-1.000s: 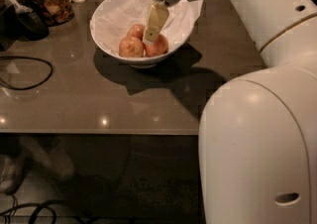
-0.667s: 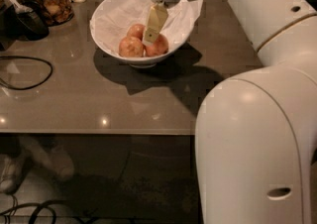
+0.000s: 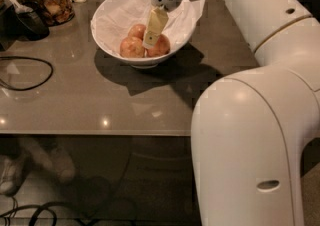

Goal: Pick apple from white bowl

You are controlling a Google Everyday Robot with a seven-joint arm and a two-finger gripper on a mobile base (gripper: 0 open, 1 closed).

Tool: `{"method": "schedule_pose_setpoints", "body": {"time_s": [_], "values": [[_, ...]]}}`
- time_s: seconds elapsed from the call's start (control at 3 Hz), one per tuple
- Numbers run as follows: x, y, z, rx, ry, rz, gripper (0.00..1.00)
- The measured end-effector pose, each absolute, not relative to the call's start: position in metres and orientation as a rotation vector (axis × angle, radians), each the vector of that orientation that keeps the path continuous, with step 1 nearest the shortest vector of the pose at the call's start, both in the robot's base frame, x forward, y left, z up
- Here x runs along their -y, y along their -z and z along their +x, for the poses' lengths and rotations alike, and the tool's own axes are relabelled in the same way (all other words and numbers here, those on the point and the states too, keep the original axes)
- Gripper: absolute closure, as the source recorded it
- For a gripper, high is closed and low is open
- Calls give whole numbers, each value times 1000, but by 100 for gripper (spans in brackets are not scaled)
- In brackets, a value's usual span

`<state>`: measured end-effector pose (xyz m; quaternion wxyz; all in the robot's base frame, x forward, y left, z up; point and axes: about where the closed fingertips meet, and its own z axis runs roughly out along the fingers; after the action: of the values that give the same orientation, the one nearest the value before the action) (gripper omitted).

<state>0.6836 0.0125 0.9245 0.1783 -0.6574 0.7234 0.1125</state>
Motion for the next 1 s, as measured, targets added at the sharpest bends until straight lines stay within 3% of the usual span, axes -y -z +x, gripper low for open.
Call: {"method": "schedule_pose_setpoints", "body": {"time_s": [1.0], "values": [[-10,-900,691,-2096,-361,-1850,24]]}}
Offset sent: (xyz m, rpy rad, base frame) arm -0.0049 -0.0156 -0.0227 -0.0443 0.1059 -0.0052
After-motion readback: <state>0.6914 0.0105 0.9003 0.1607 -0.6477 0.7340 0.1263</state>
